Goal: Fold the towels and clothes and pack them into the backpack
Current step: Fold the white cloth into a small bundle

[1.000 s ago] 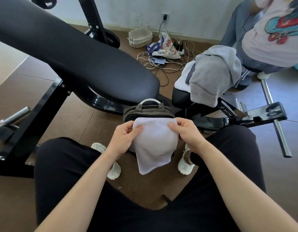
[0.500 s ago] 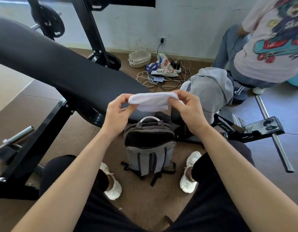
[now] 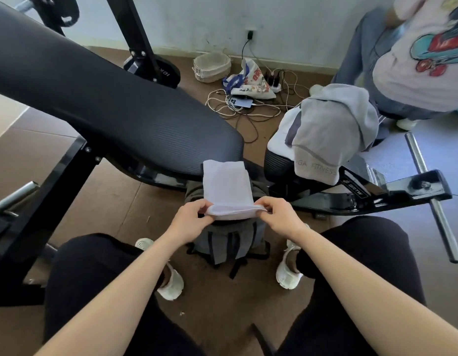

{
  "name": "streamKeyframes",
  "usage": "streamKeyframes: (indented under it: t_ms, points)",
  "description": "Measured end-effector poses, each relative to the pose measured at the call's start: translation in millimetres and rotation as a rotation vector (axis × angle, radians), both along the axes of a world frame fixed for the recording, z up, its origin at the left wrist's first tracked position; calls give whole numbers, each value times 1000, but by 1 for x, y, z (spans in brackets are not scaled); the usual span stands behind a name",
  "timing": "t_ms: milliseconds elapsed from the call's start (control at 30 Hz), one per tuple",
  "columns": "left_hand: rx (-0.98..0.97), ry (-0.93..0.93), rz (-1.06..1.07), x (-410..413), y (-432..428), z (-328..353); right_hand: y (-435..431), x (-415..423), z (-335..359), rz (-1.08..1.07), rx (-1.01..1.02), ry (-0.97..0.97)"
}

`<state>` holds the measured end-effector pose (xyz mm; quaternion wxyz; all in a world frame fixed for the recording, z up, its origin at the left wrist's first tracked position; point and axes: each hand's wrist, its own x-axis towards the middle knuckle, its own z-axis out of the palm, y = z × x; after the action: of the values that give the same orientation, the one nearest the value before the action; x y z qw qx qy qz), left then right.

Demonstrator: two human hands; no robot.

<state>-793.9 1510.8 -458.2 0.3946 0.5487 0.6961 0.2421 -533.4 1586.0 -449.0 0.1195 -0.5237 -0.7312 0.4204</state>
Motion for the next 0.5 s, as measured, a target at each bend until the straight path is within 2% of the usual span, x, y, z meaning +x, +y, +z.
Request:
streamKeyframes:
  t_ms: [267, 500]
  points:
    - [113, -212, 107, -22, 57, 9, 67, -24, 5, -91, 133, 136]
    - [156, -189, 189, -38, 119, 1, 128, -61, -8, -224, 115, 219]
